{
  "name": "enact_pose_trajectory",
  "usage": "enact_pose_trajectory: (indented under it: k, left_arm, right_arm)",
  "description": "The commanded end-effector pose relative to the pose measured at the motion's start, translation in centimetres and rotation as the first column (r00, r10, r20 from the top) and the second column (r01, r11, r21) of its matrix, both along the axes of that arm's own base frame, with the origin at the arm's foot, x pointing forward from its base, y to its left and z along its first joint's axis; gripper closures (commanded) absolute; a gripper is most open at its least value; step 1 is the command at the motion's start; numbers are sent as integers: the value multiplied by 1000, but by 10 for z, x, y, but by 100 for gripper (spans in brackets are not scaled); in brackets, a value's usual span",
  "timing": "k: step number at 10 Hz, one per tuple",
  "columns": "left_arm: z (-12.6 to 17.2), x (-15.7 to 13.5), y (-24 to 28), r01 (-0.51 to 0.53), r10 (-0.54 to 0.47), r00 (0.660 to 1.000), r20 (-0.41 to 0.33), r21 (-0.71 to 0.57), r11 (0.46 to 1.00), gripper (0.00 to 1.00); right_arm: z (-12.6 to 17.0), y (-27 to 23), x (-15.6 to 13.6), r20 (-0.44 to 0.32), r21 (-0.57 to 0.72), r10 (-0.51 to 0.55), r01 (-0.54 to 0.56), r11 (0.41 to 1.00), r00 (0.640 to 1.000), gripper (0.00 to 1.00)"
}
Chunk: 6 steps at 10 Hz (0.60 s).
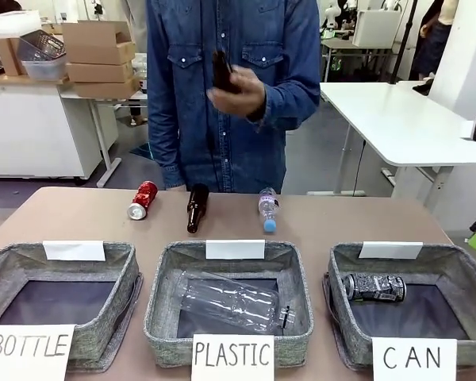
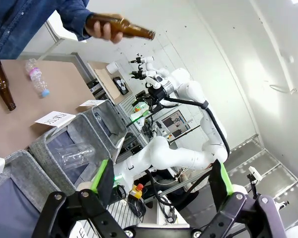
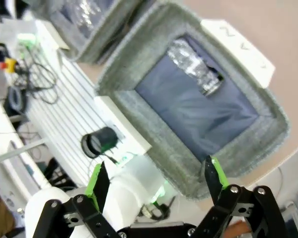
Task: Sort the can waste into the basket.
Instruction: Pick up the can waste from the table and place it in the right Fabric basket.
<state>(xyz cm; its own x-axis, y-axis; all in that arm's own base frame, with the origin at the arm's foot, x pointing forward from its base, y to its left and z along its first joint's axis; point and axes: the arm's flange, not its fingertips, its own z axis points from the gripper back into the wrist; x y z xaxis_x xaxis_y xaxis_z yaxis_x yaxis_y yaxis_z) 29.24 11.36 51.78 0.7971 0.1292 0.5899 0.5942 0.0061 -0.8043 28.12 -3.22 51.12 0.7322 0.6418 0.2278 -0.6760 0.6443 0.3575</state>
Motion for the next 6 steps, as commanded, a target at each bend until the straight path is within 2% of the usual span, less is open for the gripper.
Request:
enact_pose_trajectory:
  k: [1,2,3,4,5,6]
  left_arm:
    - [2,-1,0,10,-10,1000,20,1,1000,0]
    - [2,-1,0,10,-10,1000,20,1,1000,0]
    - [2,-1,0,10,-10,1000,20,1,1000,0]
    - [2,-1,0,10,-10,1000,20,1,1000,0]
    - [2,-1,0,10,-10,1000,20,1,1000,0]
    - [2,-1,0,10,-10,1000,20,1,1000,0]
  right_arm:
    - [17,-12,10,-93,382,-32,66,922,995,0]
    - [30,-21,19,-215,625,-94,211,752,972,0]
    - [39,-34,30,-379,762,-74,357,540,922,0]
    - [44,-50,42,-459,813,-28,433,390,888,0]
    - [46,-63,50,-474,854,38,449,264,879,0]
    - [45,-70,53,-463,874,86,439,207,882,0]
